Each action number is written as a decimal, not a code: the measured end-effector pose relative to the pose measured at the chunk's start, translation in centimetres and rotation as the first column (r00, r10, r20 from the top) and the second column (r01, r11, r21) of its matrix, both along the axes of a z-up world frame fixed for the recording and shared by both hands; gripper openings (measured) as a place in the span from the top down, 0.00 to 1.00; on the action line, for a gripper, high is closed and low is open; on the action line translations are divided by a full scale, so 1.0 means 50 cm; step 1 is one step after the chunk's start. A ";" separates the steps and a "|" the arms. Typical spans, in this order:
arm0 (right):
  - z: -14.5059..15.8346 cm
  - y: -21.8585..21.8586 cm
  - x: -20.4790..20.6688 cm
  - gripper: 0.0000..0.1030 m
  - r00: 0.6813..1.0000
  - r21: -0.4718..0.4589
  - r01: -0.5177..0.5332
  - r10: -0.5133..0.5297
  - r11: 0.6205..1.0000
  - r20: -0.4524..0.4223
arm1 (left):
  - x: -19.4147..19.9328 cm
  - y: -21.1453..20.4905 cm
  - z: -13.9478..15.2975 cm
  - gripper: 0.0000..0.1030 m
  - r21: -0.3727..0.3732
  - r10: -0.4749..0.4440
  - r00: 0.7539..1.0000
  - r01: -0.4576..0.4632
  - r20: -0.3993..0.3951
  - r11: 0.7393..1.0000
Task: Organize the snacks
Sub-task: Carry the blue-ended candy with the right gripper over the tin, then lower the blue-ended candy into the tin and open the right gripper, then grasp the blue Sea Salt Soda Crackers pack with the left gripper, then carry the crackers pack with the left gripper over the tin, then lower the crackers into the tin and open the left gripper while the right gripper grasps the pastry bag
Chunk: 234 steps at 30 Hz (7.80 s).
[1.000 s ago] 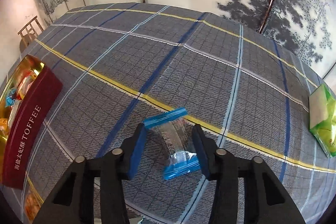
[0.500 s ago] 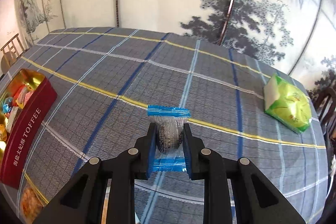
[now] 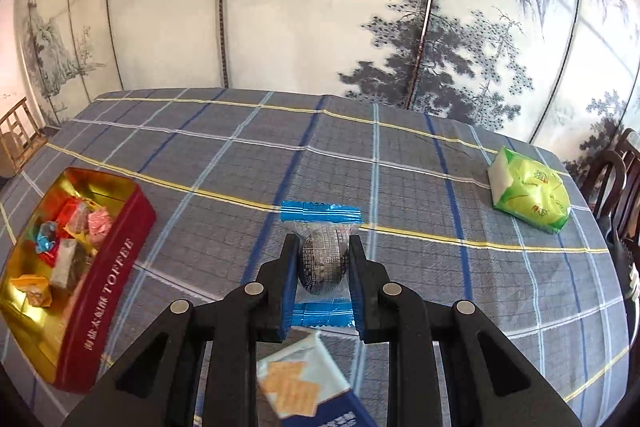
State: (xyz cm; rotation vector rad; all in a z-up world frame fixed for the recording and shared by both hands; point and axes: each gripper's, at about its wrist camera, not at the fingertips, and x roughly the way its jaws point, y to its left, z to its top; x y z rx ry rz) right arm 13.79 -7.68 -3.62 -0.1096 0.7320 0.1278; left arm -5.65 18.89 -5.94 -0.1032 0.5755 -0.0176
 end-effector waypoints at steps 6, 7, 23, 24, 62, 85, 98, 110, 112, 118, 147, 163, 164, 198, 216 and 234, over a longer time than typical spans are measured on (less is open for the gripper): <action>0.034 0.093 -0.031 0.77 0.998 0.029 -0.066 0.065 0.997 0.026 | 0.001 0.009 -0.015 0.01 -0.010 0.020 1.000 -0.020 -0.016 1.000; 0.039 0.106 -0.035 0.77 0.997 0.031 -0.071 0.070 0.997 0.030 | 0.001 0.011 -0.016 0.01 -0.010 0.024 1.000 -0.024 -0.019 1.000; 0.011 0.304 -0.033 0.77 0.994 0.007 -0.105 0.105 0.994 -0.024 | -0.014 0.033 -0.018 0.01 -0.009 0.054 0.999 -0.054 -0.003 0.998; 0.008 0.311 -0.034 0.77 0.994 0.006 -0.105 0.105 0.994 -0.028 | -0.015 0.036 -0.017 0.01 -0.008 0.060 0.998 -0.060 0.000 0.998; -0.074 0.430 0.055 0.76 0.979 0.004 -0.123 0.122 0.992 -0.166 | -0.046 0.114 -0.051 0.01 -0.054 0.174 0.984 -0.176 -0.043 0.983; -0.091 0.408 0.064 0.76 0.968 0.063 -0.115 0.126 0.991 -0.215 | -0.049 0.115 -0.051 0.01 -0.048 0.175 0.984 -0.177 -0.043 0.983; -0.097 0.405 0.072 0.75 0.963 0.095 -0.114 0.133 0.989 -0.233 | -0.057 0.105 -0.043 0.01 -0.025 0.180 0.983 -0.181 -0.041 0.983; -0.008 0.225 0.021 0.52 0.983 0.238 -0.143 0.166 0.961 -0.081 | -0.062 0.050 0.002 0.01 0.033 0.095 0.995 -0.094 -0.006 0.995; 0.013 0.114 0.004 0.40 0.997 0.215 -0.078 0.082 0.974 -0.011 | -0.043 0.023 0.010 0.01 0.034 0.045 0.999 -0.044 -0.008 0.998; -0.024 -0.221 -0.028 0.27 0.968 0.127 0.234 -0.243 0.964 0.059 | 0.068 -0.122 0.028 0.01 -0.032 -0.144 0.987 0.142 -0.066 0.989; -0.151 -0.562 -0.115 0.27 0.911 0.508 0.377 -0.410 0.774 -0.052 | 0.439 -0.626 -0.122 0.56 0.093 -0.003 0.934 0.039 -0.358 0.995; -0.152 -0.561 -0.116 0.27 0.909 0.502 0.387 -0.412 0.773 -0.065 | 0.396 -0.559 0.089 0.56 0.161 -0.132 0.983 0.151 -0.127 0.975; -0.152 -0.560 -0.113 0.27 0.909 0.500 0.388 -0.411 0.775 -0.068 | 0.400 -0.541 0.097 0.56 0.165 -0.119 0.985 0.139 -0.123 0.976; -0.166 -0.551 -0.081 0.27 0.893 0.389 0.447 -0.430 0.805 -0.135 | 0.402 0.051 -0.031 0.56 0.164 0.239 0.947 -0.206 -0.214 0.965; -0.117 -0.194 -0.162 0.26 0.990 0.242 0.131 -0.113 0.961 -0.088 | 0.438 0.032 -0.058 0.56 0.123 0.174 0.951 -0.146 -0.254 0.981; -0.123 0.090 -0.274 0.26 0.980 0.181 -0.092 0.121 0.979 -0.155 | 0.382 -0.014 -0.098 0.55 0.161 0.114 0.961 -0.075 -0.250 0.984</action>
